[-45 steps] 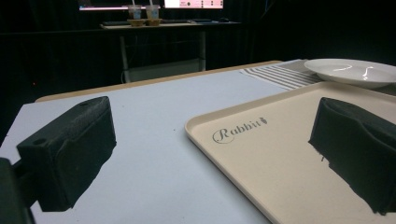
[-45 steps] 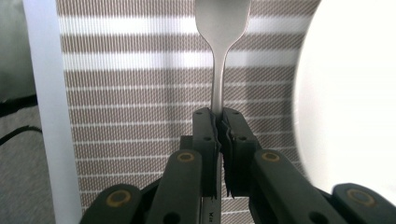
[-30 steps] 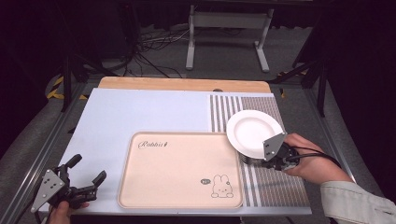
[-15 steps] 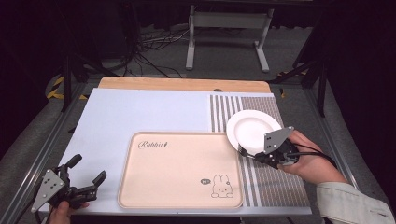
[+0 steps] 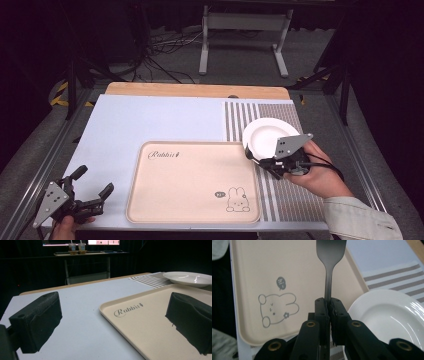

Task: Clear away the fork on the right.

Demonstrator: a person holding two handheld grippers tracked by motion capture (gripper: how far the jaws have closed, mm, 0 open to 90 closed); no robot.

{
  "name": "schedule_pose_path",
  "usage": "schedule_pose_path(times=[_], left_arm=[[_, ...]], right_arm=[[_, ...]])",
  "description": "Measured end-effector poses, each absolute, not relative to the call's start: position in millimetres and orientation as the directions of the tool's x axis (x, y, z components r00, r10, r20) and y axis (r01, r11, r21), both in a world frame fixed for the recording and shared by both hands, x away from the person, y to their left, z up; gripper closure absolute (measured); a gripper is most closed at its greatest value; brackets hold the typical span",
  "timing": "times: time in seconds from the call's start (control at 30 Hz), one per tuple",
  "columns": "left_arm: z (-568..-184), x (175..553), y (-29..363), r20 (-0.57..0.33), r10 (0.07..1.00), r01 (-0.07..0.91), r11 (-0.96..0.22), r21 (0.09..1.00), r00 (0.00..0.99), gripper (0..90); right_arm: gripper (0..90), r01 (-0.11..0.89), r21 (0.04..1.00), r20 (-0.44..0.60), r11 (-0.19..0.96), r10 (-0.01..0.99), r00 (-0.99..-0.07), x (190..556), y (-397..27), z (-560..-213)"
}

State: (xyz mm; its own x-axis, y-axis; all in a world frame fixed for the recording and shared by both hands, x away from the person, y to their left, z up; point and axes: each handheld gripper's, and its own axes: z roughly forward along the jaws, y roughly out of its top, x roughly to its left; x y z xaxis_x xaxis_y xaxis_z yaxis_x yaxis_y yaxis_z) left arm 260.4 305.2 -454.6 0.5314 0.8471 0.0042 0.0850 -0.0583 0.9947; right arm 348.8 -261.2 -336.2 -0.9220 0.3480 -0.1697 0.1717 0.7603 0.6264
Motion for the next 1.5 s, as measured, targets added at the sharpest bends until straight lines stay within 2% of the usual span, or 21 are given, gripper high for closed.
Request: schedule_pose_path(times=[0.2, 0.33, 0.4, 0.47, 0.77, 1.5], left_arm=[[-454, 261, 306, 0.006, 0.847, 0.083, -0.060, 0.995, 0.531, 1.0], [-454, 260, 306, 0.006, 0.848, 0.083, -0.059, 0.995, 0.530, 0.9], [-454, 260, 306, 0.007, 0.847, 0.083, -0.060, 0.995, 0.531, 0.9], [-454, 261, 306, 0.007, 0.847, 0.083, -0.060, 0.995, 0.531, 0.9], [-454, 261, 306, 0.005, 0.847, 0.084, -0.058, 0.995, 0.531, 0.9], [-455, 261, 306, 0.002, 0.849, 0.086, -0.056, 0.995, 0.529, 0.9]], right_arm=[[85.6, 0.210, 0.656, -0.151, 0.725, 0.399, -0.905, 351, -255, -337], [85.6, 0.308, 0.665, -0.097, 0.681, 0.488, -0.868, 351, -249, -340], [85.6, 0.321, 0.667, -0.089, 0.672, 0.500, -0.862, 352, -248, -340], [85.6, 0.392, 0.673, -0.033, 0.628, 0.554, -0.832, 352, -244, -340], [85.6, 0.504, 0.665, 0.050, 0.552, 0.640, -0.767, 348, -232, -337], [85.5, 0.634, 0.561, 0.095, 0.532, 0.720, -0.688, 349, -190, -345]])
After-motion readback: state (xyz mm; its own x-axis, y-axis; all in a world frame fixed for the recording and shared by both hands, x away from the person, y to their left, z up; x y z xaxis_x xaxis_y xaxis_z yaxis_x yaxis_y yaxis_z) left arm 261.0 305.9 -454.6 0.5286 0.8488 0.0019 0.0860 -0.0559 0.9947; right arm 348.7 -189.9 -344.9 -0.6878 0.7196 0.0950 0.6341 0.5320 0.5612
